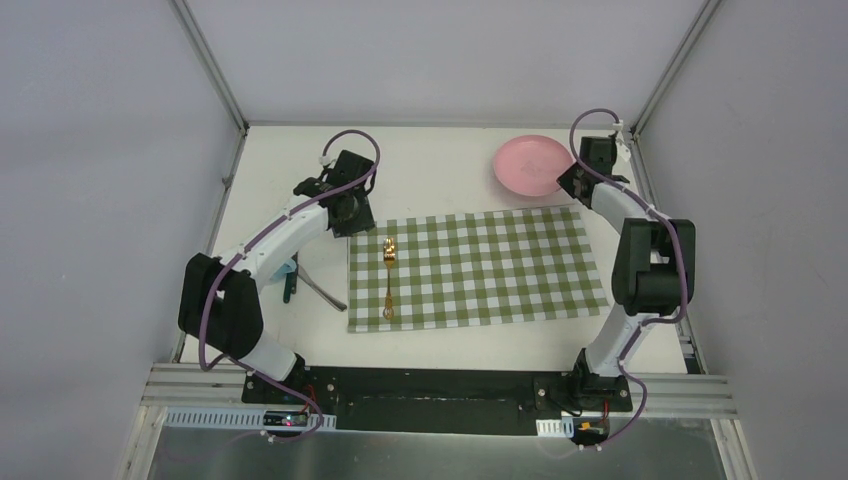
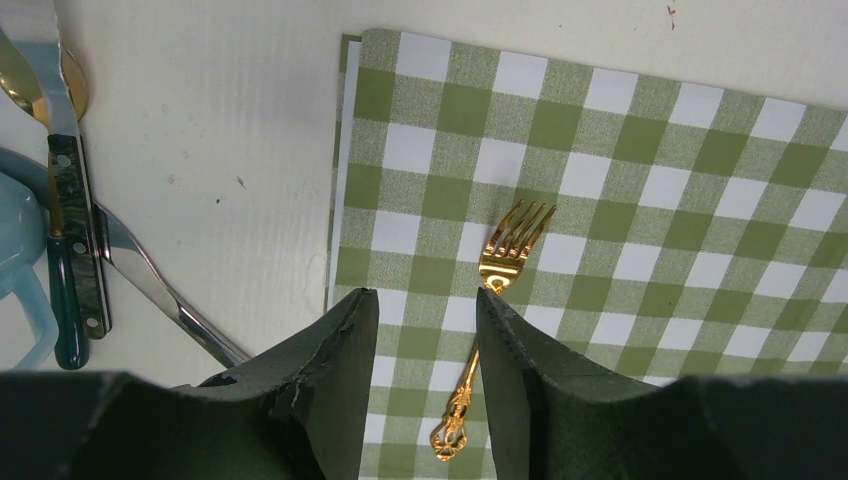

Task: Set the dinner table for one person
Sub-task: Place the plate on the napkin.

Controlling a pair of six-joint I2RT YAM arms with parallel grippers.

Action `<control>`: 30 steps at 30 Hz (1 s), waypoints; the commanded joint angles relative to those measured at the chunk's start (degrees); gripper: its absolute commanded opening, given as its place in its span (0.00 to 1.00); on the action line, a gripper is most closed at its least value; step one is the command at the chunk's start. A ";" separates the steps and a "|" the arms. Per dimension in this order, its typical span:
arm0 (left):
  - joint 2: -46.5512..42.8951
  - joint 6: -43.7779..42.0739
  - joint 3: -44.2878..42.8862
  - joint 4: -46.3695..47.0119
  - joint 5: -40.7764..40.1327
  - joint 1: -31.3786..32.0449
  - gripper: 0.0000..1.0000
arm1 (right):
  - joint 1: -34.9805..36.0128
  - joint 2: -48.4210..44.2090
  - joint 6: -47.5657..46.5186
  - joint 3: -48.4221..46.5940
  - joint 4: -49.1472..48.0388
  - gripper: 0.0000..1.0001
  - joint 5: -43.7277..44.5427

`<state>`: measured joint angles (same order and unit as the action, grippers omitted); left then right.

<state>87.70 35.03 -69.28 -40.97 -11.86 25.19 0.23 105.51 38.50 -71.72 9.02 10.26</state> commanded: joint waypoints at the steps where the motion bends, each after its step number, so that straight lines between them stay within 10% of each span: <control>1: -3.03 0.47 -0.45 0.61 -0.62 0.56 0.42 | 0.81 -7.07 -0.65 1.19 -1.44 0.00 -1.52; 30: -4.24 2.55 -0.82 -2.40 -4.26 2.37 0.42 | 24.72 -36.65 -0.77 33.90 0.76 0.00 -4.05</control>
<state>86.08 36.71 -69.28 -42.57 -14.06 26.70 22.68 71.22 37.78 -38.74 12.43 6.55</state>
